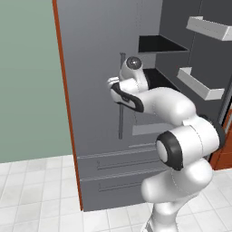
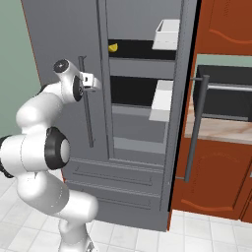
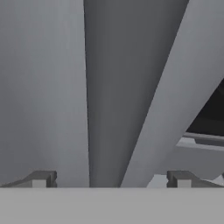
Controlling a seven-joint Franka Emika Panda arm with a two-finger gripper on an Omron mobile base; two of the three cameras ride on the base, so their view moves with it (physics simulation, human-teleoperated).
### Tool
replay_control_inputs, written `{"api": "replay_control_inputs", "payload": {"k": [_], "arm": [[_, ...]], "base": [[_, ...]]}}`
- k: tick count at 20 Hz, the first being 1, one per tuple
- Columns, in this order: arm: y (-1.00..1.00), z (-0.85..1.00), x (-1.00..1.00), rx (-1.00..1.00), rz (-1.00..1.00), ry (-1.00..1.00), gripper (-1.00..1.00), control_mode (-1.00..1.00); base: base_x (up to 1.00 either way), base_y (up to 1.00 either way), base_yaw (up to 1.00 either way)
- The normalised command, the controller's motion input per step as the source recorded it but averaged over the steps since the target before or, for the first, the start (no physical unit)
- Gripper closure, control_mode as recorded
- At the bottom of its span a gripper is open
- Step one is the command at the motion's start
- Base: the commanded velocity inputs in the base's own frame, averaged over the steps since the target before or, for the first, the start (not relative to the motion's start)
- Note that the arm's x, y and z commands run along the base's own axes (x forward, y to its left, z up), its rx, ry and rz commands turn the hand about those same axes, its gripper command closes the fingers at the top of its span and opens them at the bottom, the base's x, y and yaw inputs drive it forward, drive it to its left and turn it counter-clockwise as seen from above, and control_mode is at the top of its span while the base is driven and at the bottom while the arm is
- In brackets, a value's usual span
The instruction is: There is a bowl on the dining counter. Grab a lemon wedge from the fridge and place it in the bowl. Then get the liquor bottle and glass cup from the cabinet and place them next to the bowl.
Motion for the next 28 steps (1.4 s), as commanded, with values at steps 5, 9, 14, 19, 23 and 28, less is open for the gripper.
{"api": "replay_control_inputs", "payload": {"k": [5, 9, 14, 19, 23, 28], "arm": [[0.08, -0.01, 0.48, 0.02, 0.00, 0.00, -1.00, -1.00], [0.18, -0.06, 0.36, 0.01, 0.00, 0.00, -1.00, -1.00], [0.31, -0.14, 0.19, 0.00, 0.00, 0.00, 1.00, -1.00], [0.38, -0.06, 0.03, 0.00, 0.00, 0.00, 1.00, -1.00], [0.66, -0.01, -0.01, 0.02, 0.00, 0.00, 1.00, -1.00], [0.77, 0.00, -0.36, 0.03, 0.01, 0.00, 1.00, -1.00]], "base": [[0.00, 0.00, 0.00], [0.00, 0.00, 0.00], [0.00, 0.00, 0.00], [0.00, 0.00, 0.00], [0.00, 0.00, 0.00], [0.00, 0.00, 0.00]]}}
